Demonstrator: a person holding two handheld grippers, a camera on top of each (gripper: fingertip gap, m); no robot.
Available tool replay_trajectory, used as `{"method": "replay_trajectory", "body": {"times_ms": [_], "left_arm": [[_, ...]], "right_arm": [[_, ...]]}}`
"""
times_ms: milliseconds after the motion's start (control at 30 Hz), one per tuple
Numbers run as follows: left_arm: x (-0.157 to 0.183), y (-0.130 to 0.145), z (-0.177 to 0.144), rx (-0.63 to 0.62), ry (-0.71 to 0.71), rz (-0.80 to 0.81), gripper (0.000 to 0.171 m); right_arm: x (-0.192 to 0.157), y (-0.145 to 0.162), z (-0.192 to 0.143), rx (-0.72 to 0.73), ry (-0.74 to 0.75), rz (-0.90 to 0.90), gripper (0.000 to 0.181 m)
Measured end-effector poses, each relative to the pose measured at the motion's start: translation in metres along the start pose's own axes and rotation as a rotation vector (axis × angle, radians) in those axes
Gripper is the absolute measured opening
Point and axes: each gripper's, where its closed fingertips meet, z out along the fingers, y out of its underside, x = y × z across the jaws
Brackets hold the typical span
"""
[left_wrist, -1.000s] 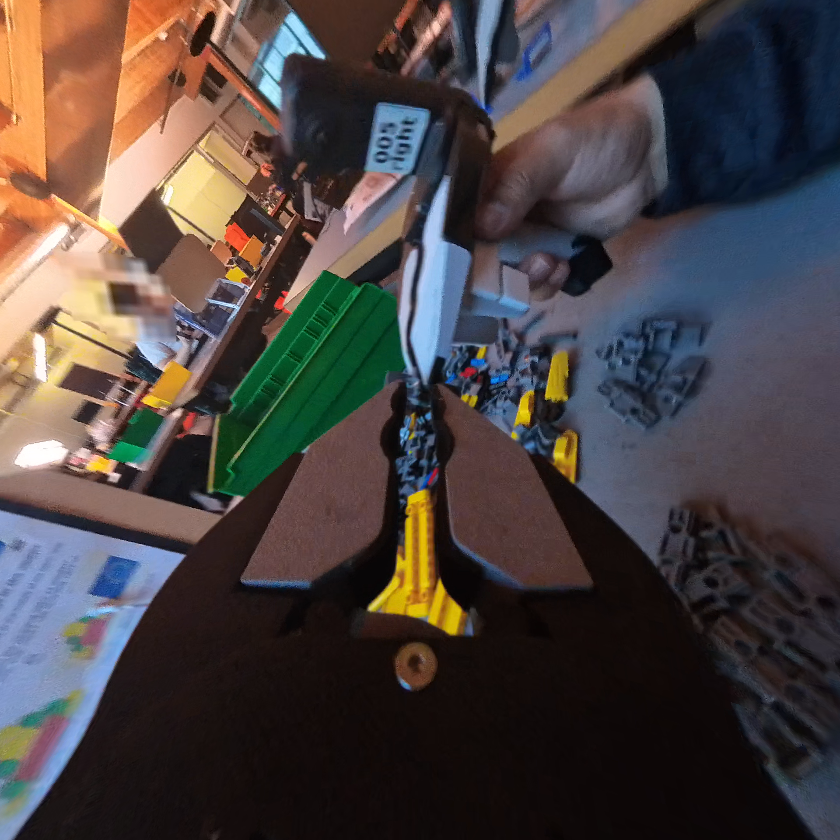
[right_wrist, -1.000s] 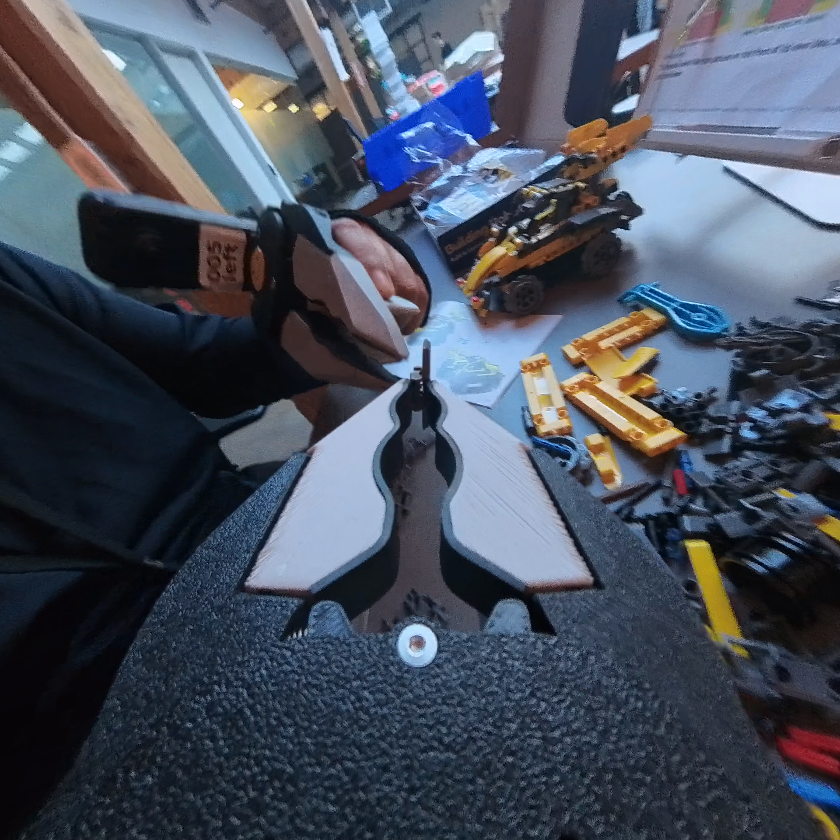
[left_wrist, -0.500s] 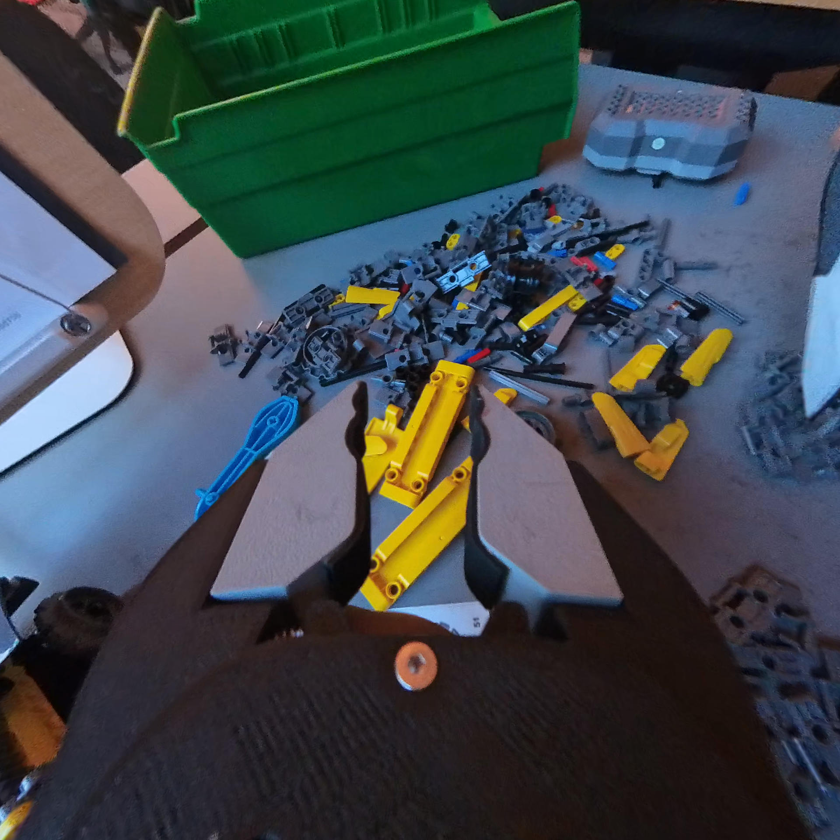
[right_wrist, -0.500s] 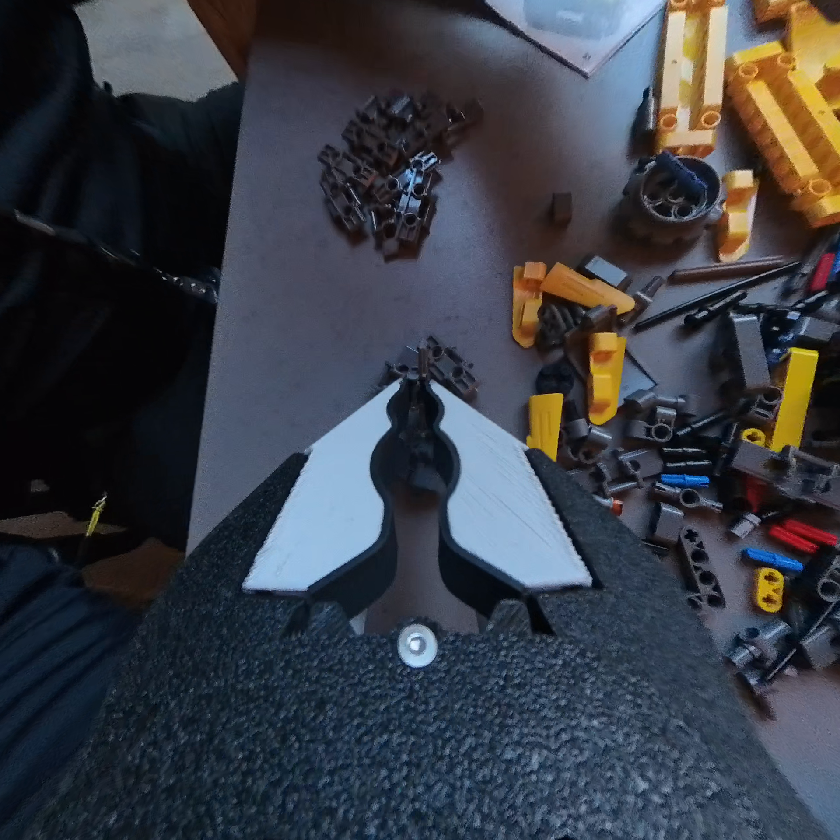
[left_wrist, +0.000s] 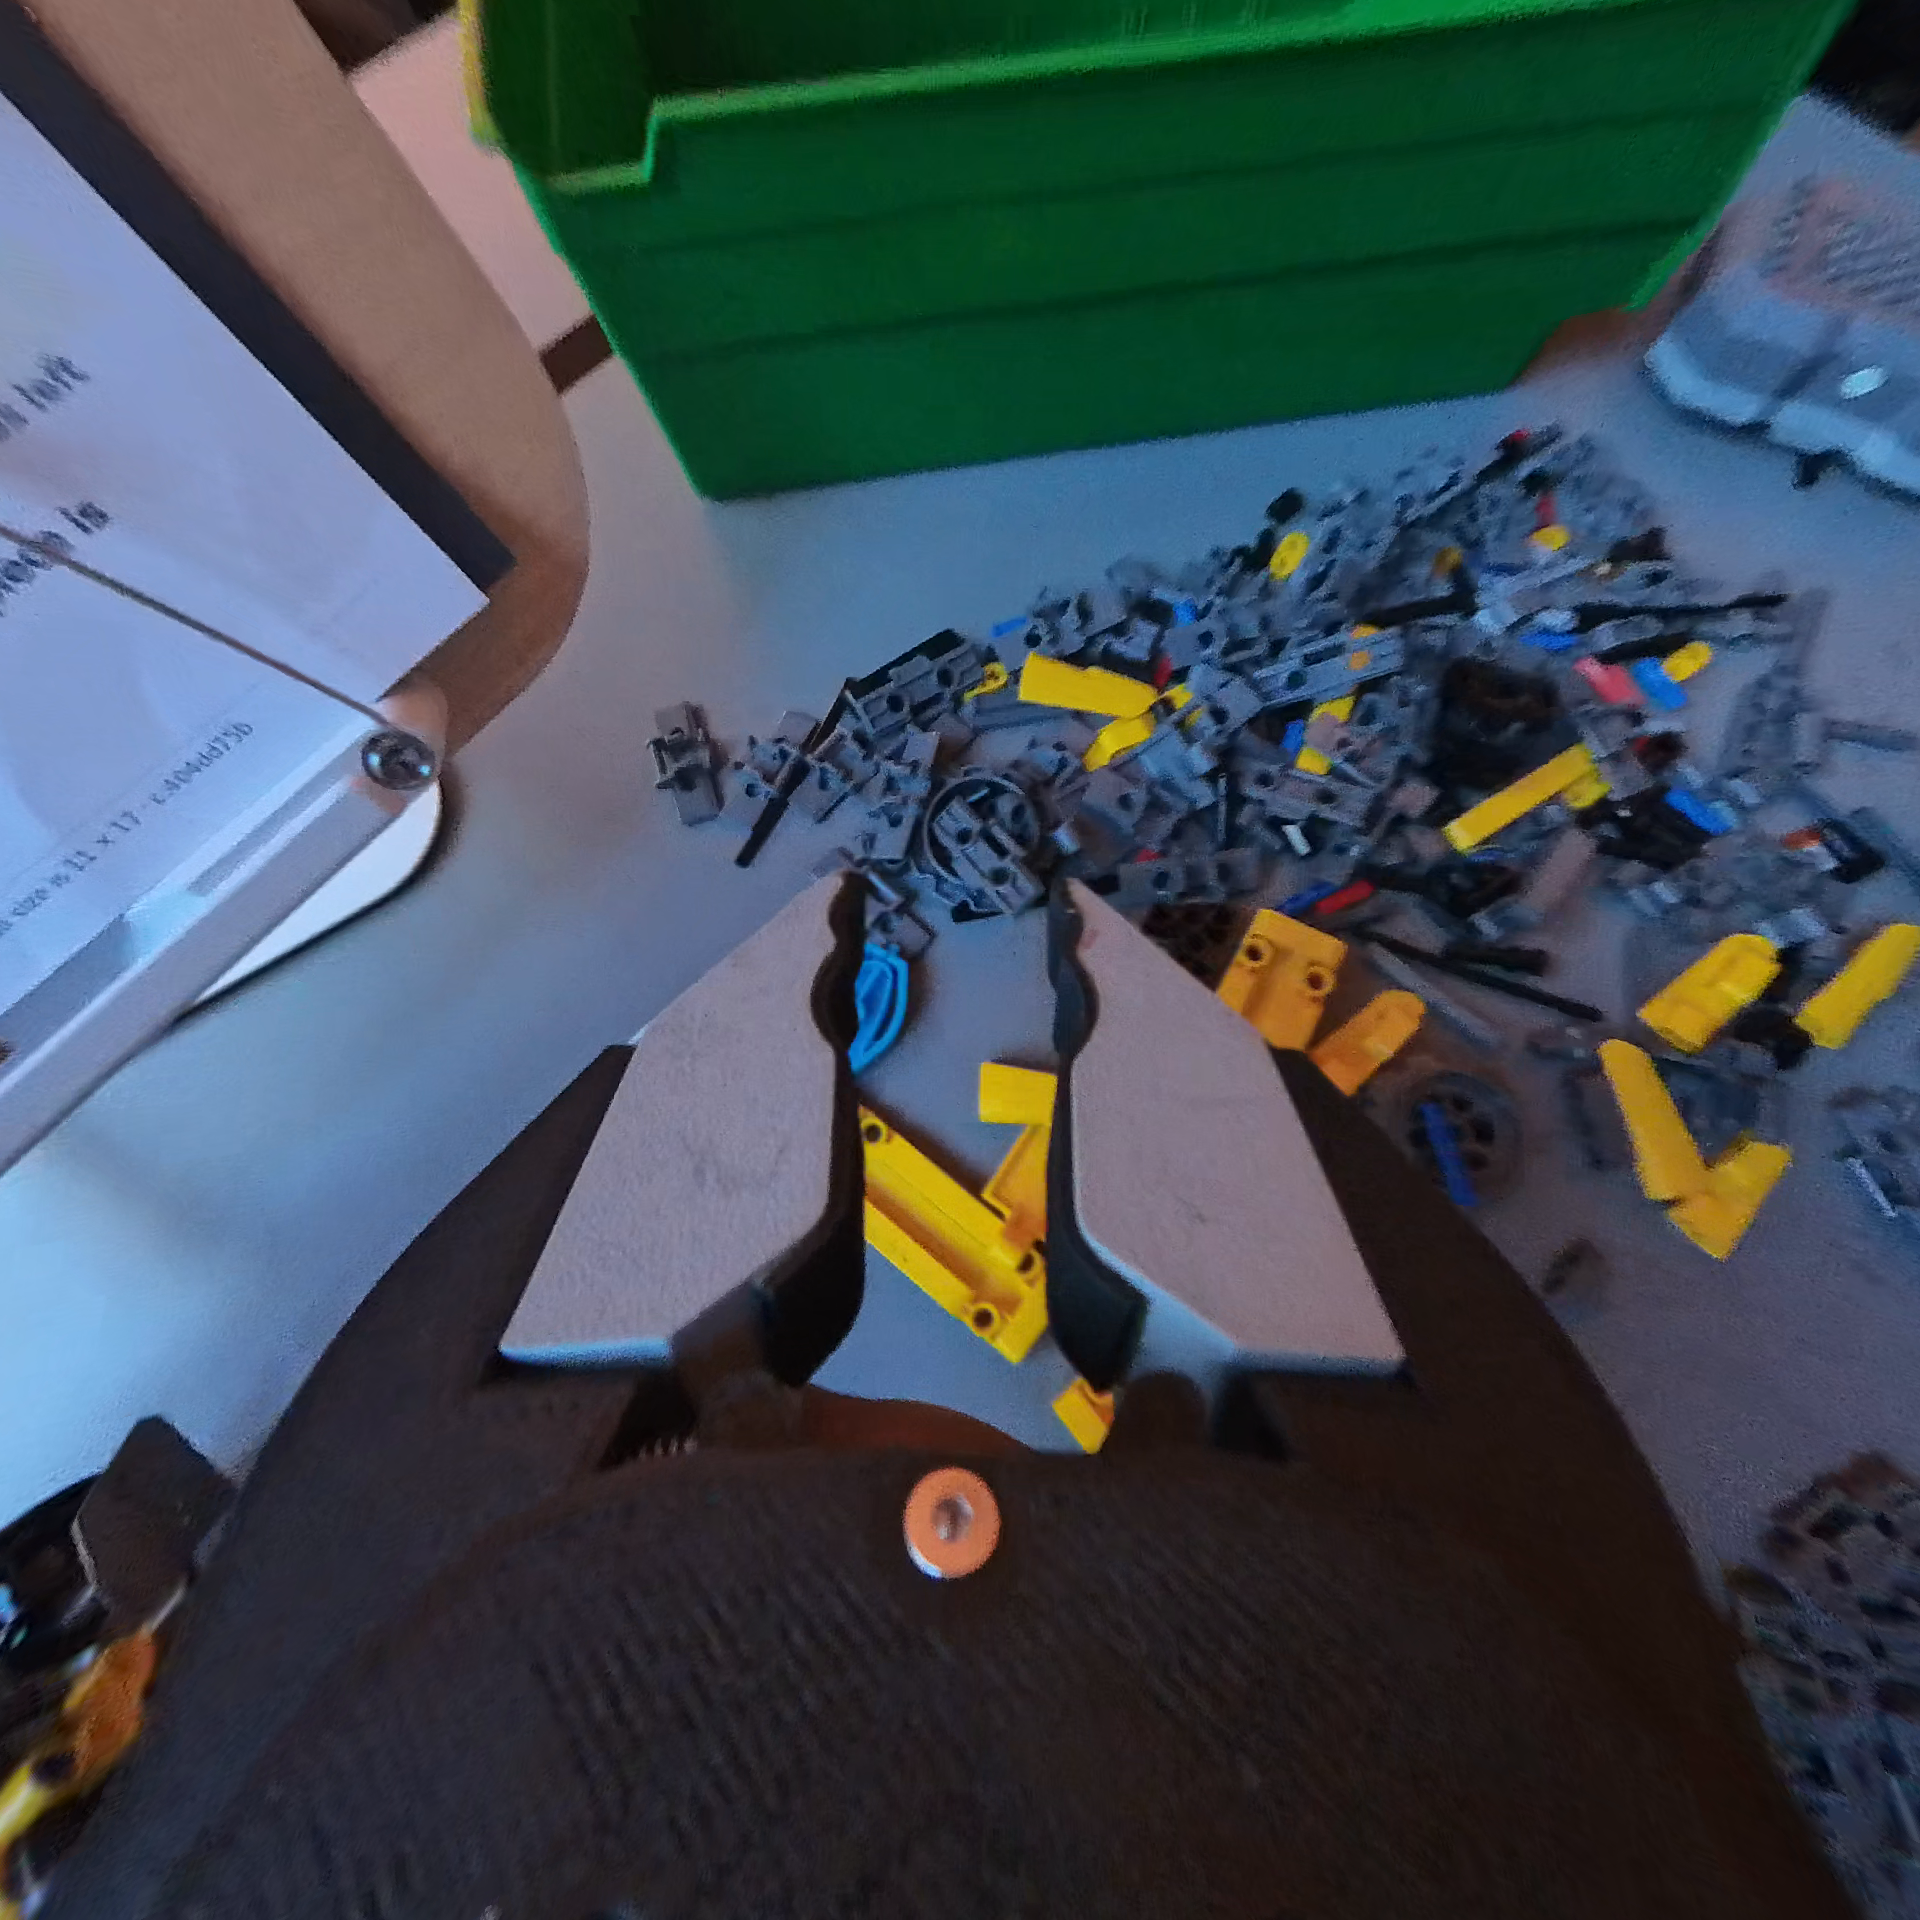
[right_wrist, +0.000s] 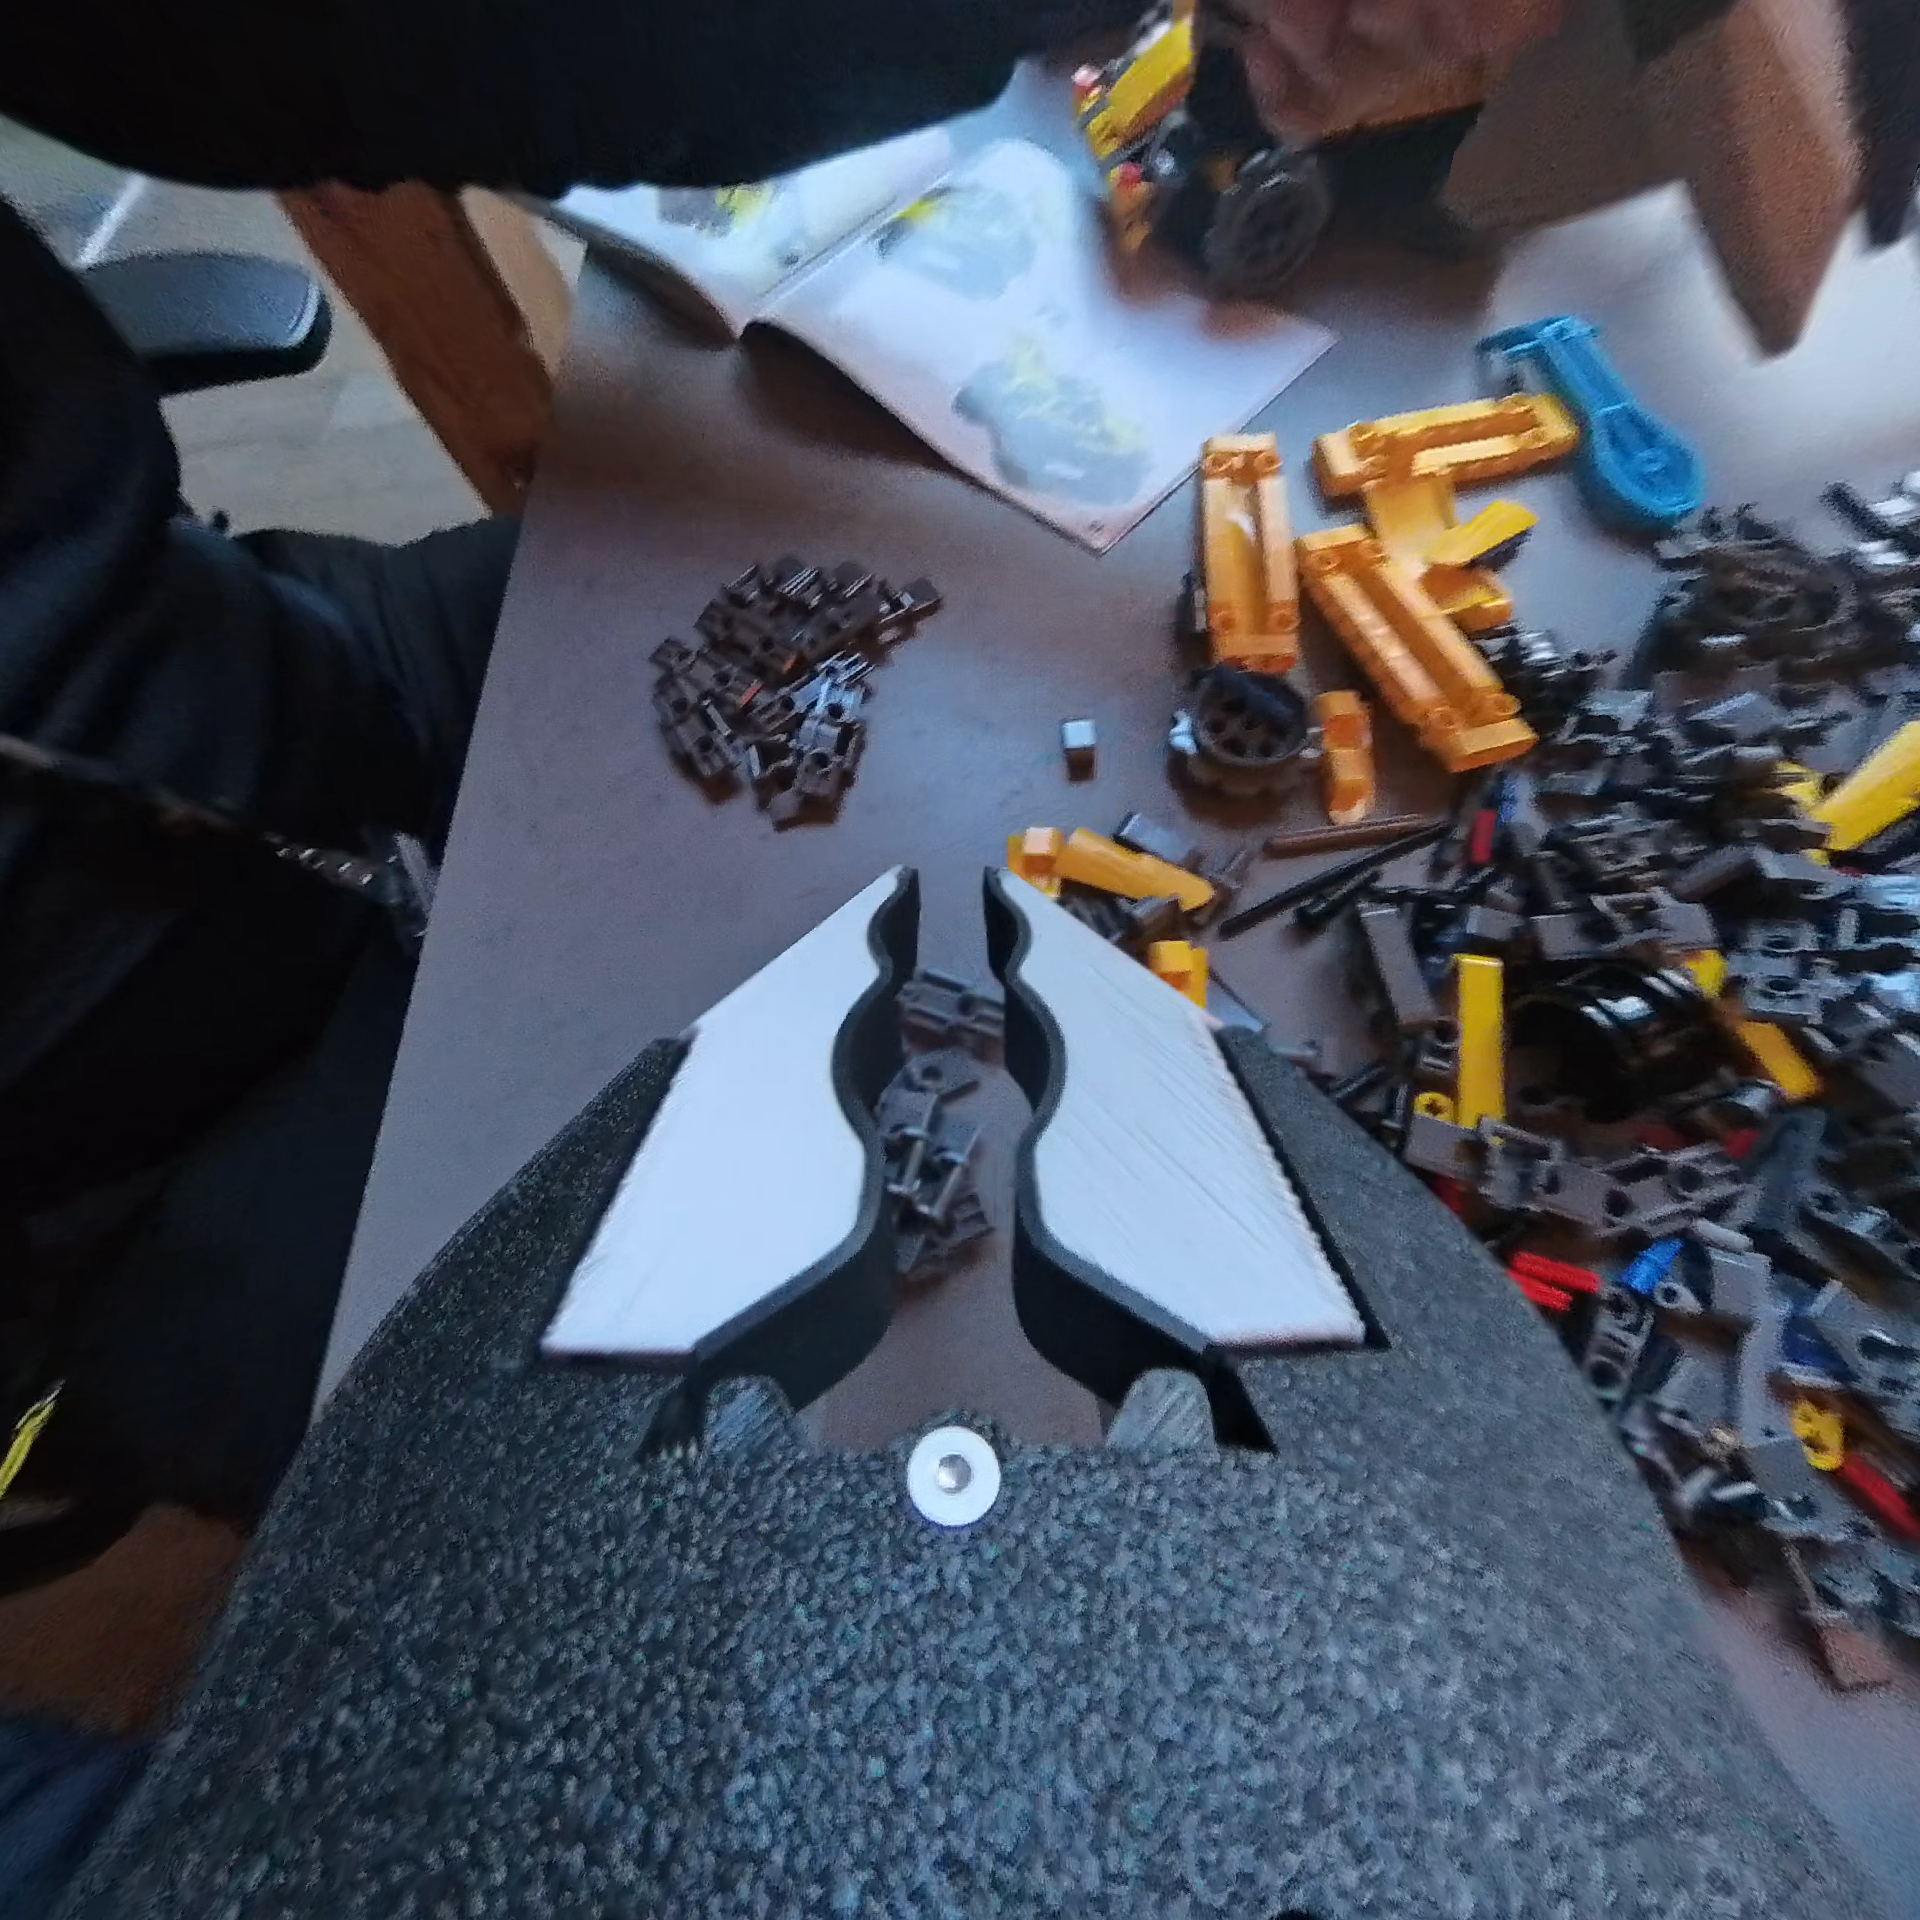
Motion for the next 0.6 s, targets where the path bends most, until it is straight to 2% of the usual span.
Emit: {"method": "replay_trajectory", "body": {"times_ms": [233,400,467,600], "left_arm": [[-0.033,0.03,0.043,-0.205,-0.079,-0.078,0.034],[-0.036,0.041,0.054,-0.246,-0.075,-0.084,0.037],[-0.036,0.04,0.055,-0.235,-0.061,-0.104,0.03],[-0.034,0.04,0.056,-0.226,-0.06,-0.096,0.029]], "right_arm": [[0.02,-0.016,-0.009,0.101,0.094,0.025,0.011],[0.019,-0.024,-0.015,0.143,0.105,0.008,0.008],[0.019,-0.025,-0.017,0.152,0.102,0.011,0.008],[0.018,-0.026,-0.016,0.152,0.101,0.008,0.007]]}}
